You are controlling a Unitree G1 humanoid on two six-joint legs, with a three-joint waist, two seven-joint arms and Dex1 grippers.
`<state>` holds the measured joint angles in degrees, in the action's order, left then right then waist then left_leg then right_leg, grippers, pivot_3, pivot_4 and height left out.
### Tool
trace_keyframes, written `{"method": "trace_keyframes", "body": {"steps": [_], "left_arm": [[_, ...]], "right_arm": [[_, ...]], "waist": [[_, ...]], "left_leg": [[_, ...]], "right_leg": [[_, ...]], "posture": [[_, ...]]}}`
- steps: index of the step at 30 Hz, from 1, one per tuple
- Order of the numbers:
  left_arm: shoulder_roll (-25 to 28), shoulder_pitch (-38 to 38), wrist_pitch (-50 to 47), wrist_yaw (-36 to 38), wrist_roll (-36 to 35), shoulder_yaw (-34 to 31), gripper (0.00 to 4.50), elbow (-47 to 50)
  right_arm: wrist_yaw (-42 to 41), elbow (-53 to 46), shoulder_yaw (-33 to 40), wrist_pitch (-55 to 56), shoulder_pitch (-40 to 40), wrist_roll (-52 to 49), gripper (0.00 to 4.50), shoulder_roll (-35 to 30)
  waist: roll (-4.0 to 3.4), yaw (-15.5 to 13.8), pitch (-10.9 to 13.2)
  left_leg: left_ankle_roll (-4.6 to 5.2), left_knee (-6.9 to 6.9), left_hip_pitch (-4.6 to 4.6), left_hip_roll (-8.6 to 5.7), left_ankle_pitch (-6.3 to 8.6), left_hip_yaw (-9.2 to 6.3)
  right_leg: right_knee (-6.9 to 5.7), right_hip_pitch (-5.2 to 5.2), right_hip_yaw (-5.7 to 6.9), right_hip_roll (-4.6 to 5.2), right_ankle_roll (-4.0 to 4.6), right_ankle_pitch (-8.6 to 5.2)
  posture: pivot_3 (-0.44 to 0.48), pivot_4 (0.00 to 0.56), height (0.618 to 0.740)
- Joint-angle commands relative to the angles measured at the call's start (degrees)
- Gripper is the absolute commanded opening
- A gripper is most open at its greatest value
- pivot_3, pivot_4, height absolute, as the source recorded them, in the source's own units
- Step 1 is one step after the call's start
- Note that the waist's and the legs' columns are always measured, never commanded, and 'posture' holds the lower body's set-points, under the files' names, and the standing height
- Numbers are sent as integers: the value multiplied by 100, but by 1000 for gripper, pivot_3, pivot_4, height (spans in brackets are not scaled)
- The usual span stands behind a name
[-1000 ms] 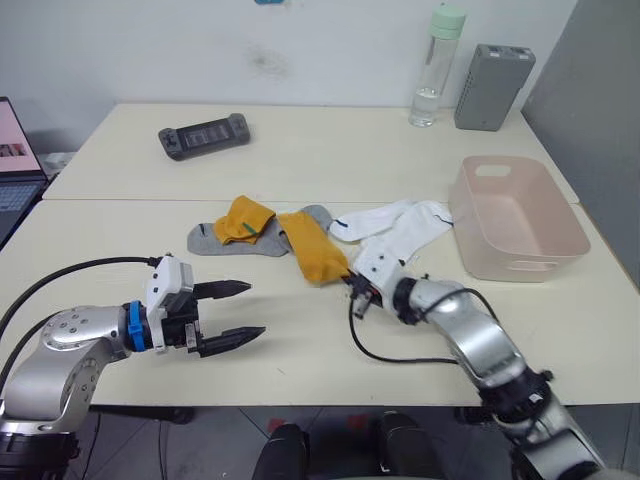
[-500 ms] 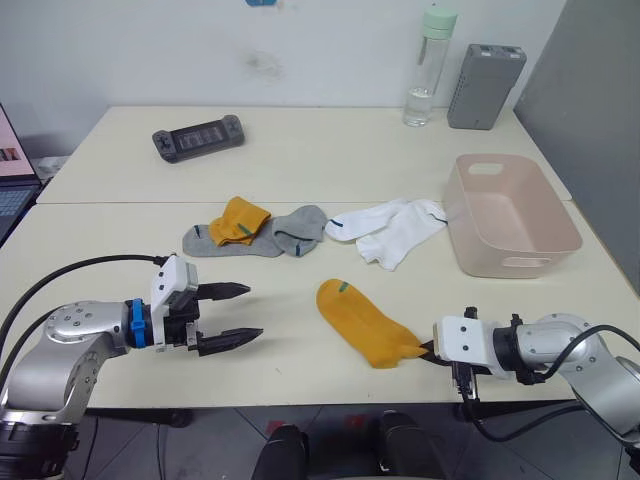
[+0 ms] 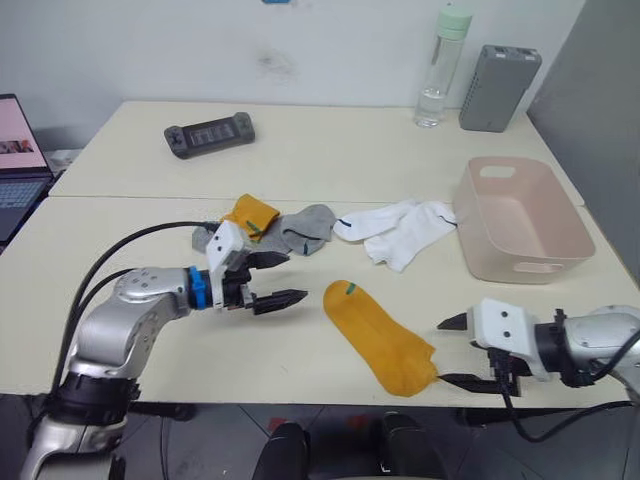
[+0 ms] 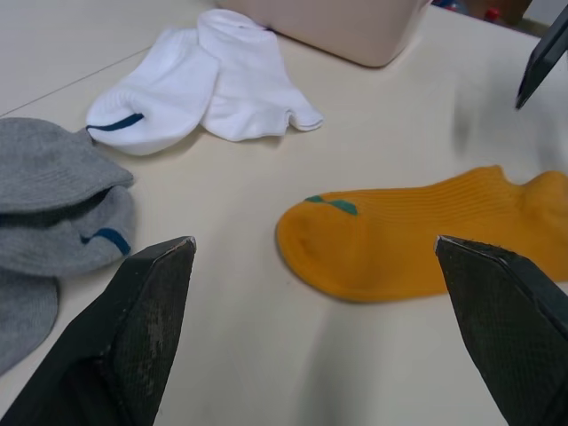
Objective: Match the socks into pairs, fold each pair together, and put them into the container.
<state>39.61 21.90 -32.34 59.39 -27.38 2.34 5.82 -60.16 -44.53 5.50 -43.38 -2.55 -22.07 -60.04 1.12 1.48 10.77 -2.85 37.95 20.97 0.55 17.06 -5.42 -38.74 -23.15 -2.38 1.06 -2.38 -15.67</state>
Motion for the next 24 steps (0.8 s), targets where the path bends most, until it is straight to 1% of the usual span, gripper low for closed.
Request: {"method": "trace_keyframes", "body": {"steps": [1,5,9,13,16,18,21,24], "left_arm": [[-152,337,-14,2,235,312,4500,-281],[-459,705,99,-26,650,821,4500,-761],[-606,848,2,-7,846,1030,4500,-959],[-1054,1043,143,-96,1190,1422,4500,-1465],[-1214,1043,215,-101,1347,1512,3946,-1584],[-1226,942,169,-10,1356,1552,3364,-1487],[-1191,799,141,84,1366,1579,2476,-1317],[-1184,672,102,78,1338,1548,1583,-1144]], "right_arm": [[323,-201,333,-124,-113,-114,4486,125],[725,-402,350,-385,-233,-295,4486,435],[1081,-474,327,-504,-352,-285,4486,606],[1842,-465,460,-861,-658,-416,4486,1350],[2242,-470,403,-1119,-782,-456,4500,1702],[2521,-499,296,-1283,-919,-486,4500,1966],[2816,-588,10,-1367,-1210,-298,4500,2026],[3117,-687,-204,-1468,-1408,-325,4500,2216]], "waist": [[0,26,0],[0,34,0],[1,34,0],[2,-3,0],[2,-16,-1],[2,-3,-3],[-3,5,-6],[-4,7,-7]], "left_leg": [[0,0,0,0,0,1],[0,-1,-4,0,0,2],[-1,0,0,-1,0,3],[-1,0,-1,-2,0,-2],[-1,4,0,-5,-1,-2],[-1,3,-2,-7,-1,1],[-1,1,-4,-5,-1,-1],[-1,1,-4,-5,-1,-1]], "right_leg": [[0,0,-1,0,-2,-1],[-5,-1,-3,-2,-3,-2],[-4,-1,-5,-2,0,0],[-5,0,-2,-2,-2,-1],[-8,2,-3,0,0,0],[-7,2,-8,1,-2,0],[-10,2,-6,0,-5,-2],[-10,1,-7,0,-12,-6]], "posture": [[0,150,740],[0,150,740],[0,150,740],[0,150,740],[0,150,740],[0,150,740],[0,150,740],[0,150,740]]}}
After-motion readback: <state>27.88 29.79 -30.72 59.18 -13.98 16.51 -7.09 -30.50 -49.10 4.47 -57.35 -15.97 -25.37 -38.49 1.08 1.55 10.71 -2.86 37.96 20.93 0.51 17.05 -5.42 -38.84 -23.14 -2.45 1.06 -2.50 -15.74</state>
